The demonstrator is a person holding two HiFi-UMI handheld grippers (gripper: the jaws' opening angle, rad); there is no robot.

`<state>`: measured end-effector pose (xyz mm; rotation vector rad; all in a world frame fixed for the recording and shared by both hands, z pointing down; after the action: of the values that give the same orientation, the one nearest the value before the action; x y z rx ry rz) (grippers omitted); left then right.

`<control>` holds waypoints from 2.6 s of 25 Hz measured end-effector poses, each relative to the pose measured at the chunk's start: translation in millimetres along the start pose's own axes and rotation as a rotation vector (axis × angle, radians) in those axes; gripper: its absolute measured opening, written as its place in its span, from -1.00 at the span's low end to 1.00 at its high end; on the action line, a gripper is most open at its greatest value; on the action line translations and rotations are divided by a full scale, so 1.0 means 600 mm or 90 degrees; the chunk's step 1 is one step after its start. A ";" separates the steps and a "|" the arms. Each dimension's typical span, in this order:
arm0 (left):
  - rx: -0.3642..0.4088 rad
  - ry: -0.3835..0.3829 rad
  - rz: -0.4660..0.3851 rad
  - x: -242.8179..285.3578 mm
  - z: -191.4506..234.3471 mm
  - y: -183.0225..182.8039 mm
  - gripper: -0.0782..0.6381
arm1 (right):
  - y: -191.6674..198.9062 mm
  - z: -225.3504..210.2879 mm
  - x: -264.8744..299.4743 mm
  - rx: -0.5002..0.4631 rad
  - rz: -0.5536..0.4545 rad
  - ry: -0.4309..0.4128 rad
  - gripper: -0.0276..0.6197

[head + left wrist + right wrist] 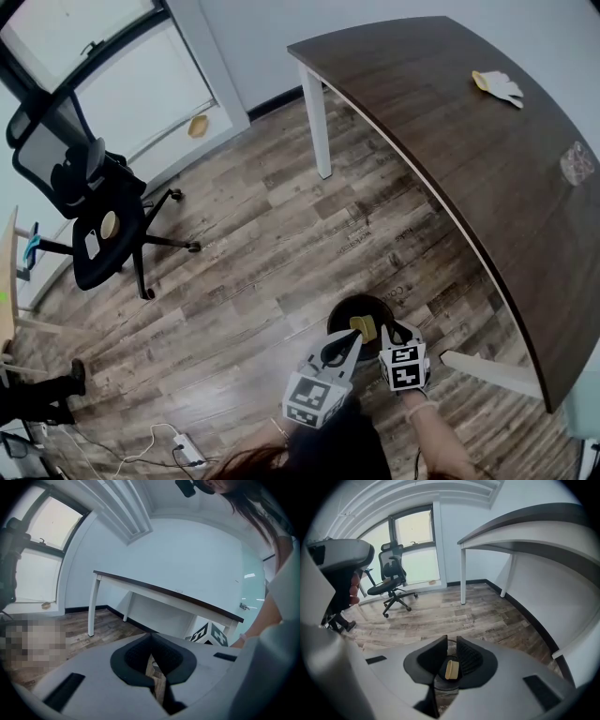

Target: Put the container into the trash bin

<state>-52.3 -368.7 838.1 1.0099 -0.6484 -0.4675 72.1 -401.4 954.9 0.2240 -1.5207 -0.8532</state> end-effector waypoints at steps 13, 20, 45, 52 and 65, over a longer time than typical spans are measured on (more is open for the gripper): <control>-0.004 0.011 0.015 -0.061 -0.086 -0.126 -0.73 | -0.087 -0.016 -0.170 0.027 -0.016 0.015 -0.77; 0.010 0.016 0.012 -0.111 -0.147 -0.212 -0.73 | -0.133 -0.013 -0.285 0.036 -0.033 0.022 -0.82; 0.056 0.003 -0.005 -0.280 -0.318 -0.393 -0.73 | -0.212 0.011 -0.655 0.062 -0.206 0.039 -0.90; 0.075 -0.005 -0.031 -0.334 -0.345 -0.443 -0.73 | -0.245 0.023 -0.746 0.084 -0.269 0.046 -0.90; 0.119 -0.008 -0.065 -0.372 -0.427 -0.503 -0.73 | -0.269 0.002 -0.871 0.117 -0.360 0.051 -0.90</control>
<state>-56.5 -207.6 412.8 1.2219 -0.6618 -0.5098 102.1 -196.5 448.6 0.8416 -1.4798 -1.1268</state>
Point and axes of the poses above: the fingertips, and each gripper's own axes: x forward along the fingers, z to its left, y out of its underside, the point moved 5 cm from there along -x, backward along the fingers, and after that the axes turned 10 degrees about y, right-handed, at the moved point
